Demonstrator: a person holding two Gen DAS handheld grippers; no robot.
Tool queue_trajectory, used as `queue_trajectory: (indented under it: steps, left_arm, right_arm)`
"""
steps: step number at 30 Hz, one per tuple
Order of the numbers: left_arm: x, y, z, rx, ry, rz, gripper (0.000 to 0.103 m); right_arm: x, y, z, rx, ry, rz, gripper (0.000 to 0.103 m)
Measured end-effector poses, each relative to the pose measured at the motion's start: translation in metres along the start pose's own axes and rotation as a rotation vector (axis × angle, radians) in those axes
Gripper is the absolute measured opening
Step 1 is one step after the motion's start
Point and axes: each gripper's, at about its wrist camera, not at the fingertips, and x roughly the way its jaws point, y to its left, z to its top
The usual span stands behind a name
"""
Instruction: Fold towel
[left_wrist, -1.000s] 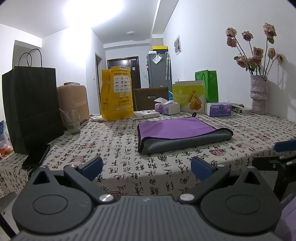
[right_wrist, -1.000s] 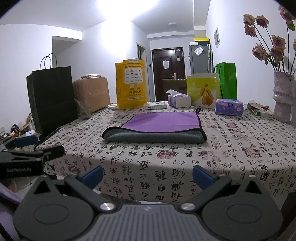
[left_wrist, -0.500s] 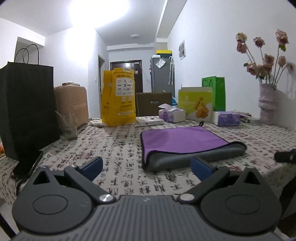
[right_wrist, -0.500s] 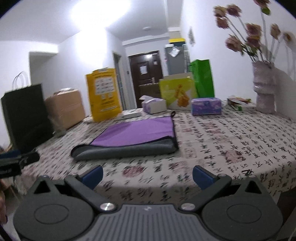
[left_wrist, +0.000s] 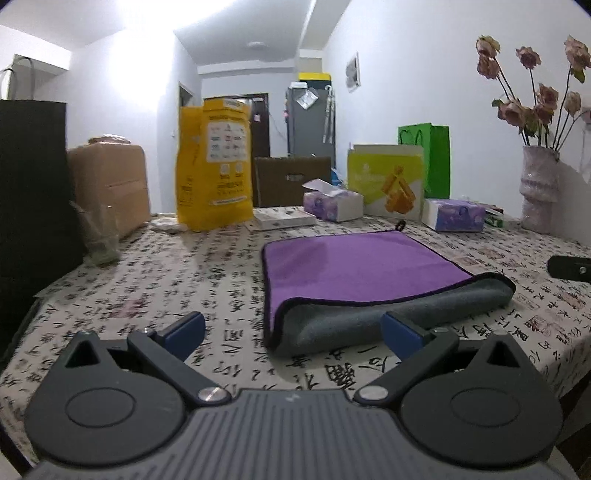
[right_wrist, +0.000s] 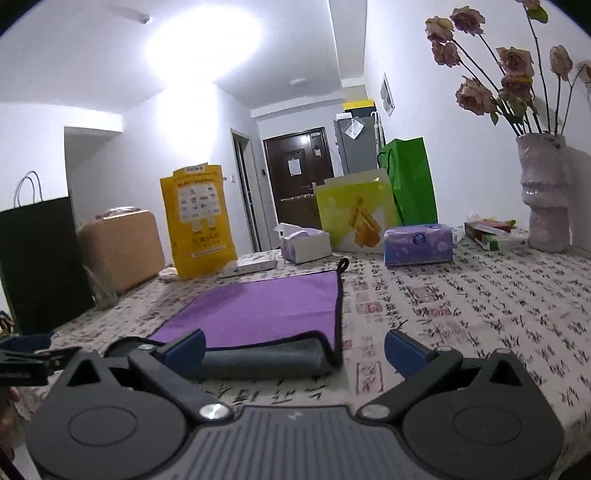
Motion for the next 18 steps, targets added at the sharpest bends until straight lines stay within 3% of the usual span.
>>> queue_trajectory:
  steps: [7,8,12,16,18]
  left_arm:
    - [0.031,0.006,0.003,-0.03,0.049,-0.042,0.102]
    - [0.033,0.006,0.004,-0.022,0.043,-0.055,0.097]
    - [0.047,0.007,0.009,-0.018,0.053,-0.072,0.076]
    - [0.065,0.012,0.013,-0.032,0.081,-0.049,0.065]
    - [0.071,0.016,0.014,-0.041,0.085,-0.053,0.053]
  right_arm:
    - [0.036,-0.013,0.009,-0.049,0.077,0.027,0.103]
    - [0.041,-0.015,0.01,-0.055,0.089,0.031,0.101]
    - [0.061,-0.019,0.015,-0.072,0.141,0.077,0.084]
    - [0.08,-0.021,0.017,-0.089,0.192,0.096,0.069]
    - [0.087,-0.022,0.017,-0.099,0.209,0.106,0.055]
